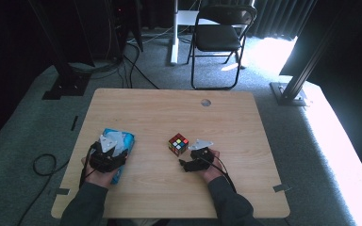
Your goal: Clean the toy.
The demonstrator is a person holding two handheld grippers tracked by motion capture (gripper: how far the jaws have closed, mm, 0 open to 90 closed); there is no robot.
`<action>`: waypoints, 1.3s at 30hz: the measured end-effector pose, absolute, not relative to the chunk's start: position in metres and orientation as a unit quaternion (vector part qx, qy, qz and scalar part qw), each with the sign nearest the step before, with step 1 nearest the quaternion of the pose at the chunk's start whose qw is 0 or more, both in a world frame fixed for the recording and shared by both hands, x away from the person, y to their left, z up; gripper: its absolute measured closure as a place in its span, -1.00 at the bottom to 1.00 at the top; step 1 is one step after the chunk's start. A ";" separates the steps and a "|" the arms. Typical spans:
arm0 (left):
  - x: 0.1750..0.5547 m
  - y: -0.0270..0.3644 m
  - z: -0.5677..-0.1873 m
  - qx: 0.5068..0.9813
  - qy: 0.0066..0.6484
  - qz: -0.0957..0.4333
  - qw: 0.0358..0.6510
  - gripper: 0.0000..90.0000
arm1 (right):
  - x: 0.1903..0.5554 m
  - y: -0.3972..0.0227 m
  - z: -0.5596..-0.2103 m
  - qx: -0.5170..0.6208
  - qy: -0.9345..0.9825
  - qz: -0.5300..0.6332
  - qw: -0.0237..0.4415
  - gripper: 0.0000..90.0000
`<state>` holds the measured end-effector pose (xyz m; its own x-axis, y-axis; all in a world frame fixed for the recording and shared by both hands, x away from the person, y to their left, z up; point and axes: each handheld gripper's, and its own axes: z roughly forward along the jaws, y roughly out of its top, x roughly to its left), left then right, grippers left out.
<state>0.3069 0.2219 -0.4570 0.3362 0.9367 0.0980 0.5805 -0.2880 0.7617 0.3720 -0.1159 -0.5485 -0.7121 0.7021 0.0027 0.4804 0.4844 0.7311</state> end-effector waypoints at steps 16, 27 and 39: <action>0.308 0.235 -0.463 0.745 0.533 0.285 0.282 0.86 | 0.372 -0.116 -0.548 0.349 0.848 0.369 0.150 -0.56; 0.311 0.233 -0.470 0.755 0.532 0.276 0.267 0.82 | 0.372 -0.116 -0.549 0.349 0.848 0.370 0.150 -0.56; 0.308 0.235 -0.463 0.750 0.528 0.274 0.290 0.98 | 0.372 -0.116 -0.549 0.349 0.848 0.369 0.150 -0.56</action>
